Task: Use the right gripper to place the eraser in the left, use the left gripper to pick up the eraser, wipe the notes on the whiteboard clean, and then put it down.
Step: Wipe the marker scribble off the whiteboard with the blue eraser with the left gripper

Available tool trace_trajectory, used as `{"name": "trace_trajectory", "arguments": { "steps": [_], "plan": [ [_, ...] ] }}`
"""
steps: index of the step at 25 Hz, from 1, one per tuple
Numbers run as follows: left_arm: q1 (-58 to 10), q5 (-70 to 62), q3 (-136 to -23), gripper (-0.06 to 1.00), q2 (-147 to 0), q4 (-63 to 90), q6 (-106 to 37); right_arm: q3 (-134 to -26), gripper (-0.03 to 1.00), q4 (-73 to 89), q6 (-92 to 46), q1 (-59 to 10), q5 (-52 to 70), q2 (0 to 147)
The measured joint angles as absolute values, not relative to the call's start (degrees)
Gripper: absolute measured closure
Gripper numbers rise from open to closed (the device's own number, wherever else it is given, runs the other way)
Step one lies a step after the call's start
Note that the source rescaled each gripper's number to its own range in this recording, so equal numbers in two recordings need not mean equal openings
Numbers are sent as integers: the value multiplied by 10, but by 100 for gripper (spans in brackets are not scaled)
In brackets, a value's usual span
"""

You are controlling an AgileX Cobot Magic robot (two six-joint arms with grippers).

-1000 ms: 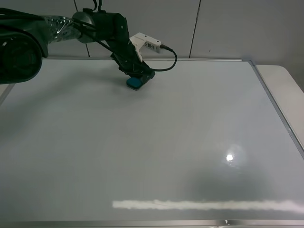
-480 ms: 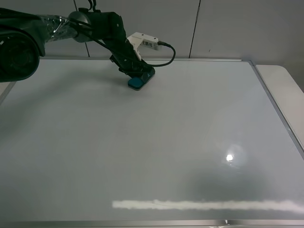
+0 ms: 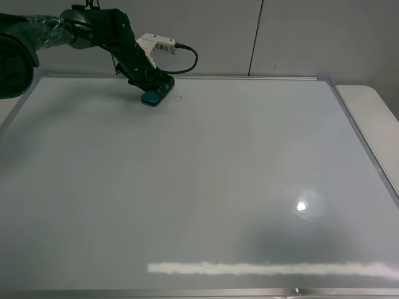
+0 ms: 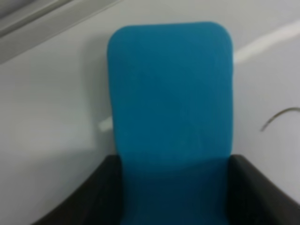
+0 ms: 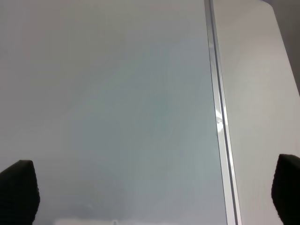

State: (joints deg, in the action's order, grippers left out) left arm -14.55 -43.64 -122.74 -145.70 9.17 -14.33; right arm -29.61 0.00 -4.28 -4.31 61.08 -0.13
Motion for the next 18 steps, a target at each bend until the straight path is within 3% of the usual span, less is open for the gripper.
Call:
{"name": "trace_trajectory", "arguments": {
  "steps": [13,18],
  "plan": [
    [-242,-436,-1233,93,-1460,66,-142,-296,-3,0,-43,-43,611,-1],
    [-246,-436,-1233,93,-1461,67,-142,-296,-3,0,-43,-43,611,-1]
  ]
}}
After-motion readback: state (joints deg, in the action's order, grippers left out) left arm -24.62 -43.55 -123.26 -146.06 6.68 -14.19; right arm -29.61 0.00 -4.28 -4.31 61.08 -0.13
